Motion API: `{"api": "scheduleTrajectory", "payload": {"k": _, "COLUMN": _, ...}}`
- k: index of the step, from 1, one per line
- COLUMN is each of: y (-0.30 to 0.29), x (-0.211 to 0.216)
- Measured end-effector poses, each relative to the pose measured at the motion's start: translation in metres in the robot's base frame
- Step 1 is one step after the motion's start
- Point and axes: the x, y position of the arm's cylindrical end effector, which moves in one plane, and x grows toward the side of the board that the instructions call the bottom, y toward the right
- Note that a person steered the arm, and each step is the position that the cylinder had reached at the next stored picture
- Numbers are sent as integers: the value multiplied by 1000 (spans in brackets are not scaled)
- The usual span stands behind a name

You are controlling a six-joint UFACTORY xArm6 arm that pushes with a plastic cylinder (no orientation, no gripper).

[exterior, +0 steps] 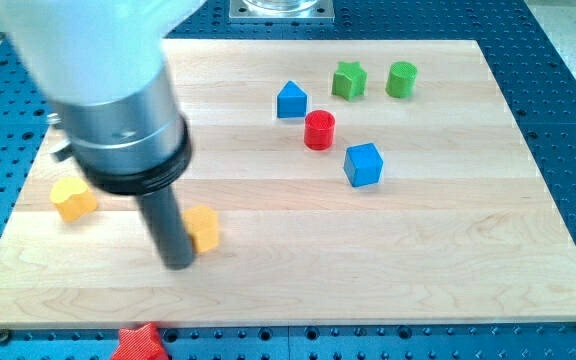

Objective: Push the red circle slightly to the left

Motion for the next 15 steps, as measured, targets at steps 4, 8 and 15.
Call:
{"api": "scheduleTrajectory", "payload": {"k": 4, "y": 109, "x": 21}}
{"api": "scheduleTrajectory", "payload": {"k": 8, "y": 251, "x": -11}}
{"api": "scheduleTrajectory", "payload": {"k": 15, "y": 273, "x": -153}}
